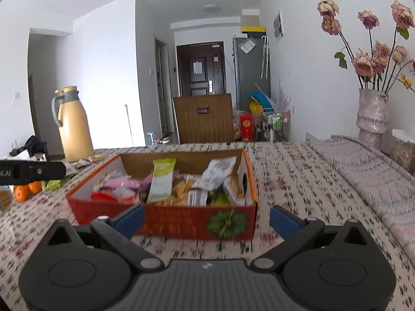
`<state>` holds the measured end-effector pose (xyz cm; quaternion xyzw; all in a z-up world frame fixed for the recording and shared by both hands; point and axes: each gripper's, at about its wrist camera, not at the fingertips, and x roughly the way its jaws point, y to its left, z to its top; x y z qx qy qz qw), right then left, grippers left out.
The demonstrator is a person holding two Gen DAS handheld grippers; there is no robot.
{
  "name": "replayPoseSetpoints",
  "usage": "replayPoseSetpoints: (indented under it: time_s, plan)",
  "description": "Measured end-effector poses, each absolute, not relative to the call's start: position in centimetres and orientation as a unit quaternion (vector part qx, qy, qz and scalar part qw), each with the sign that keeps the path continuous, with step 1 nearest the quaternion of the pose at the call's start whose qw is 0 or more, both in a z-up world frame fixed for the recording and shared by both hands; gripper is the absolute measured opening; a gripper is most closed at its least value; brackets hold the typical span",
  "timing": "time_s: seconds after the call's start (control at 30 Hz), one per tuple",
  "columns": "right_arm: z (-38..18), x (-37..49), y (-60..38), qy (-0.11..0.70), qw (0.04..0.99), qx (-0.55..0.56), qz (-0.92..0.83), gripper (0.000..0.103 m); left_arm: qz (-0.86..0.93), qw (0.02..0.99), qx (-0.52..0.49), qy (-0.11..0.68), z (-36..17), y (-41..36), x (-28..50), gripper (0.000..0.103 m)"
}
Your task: Organize snacks
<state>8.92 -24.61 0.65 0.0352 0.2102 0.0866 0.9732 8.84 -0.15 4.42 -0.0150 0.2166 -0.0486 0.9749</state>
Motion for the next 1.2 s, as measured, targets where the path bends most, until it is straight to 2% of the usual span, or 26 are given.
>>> replayPoseSetpoints:
  time_s: [0.57, 1.2]
  plan:
    - [-3.1, 4.6, -25.0, 0.272, 0.958, 0.028, 0.081, 0.103, -0.046, 0.949, -0.04, 0.308, -1.6, 2.0, 5.2, 0.103]
    - [-4.1, 3.5, -24.7, 0.29, 0.953, 0.033, 0.081, 0.103, -0.066, 0.944, -0.051, 0.319, -2.3, 1.3, 4.6, 0.103]
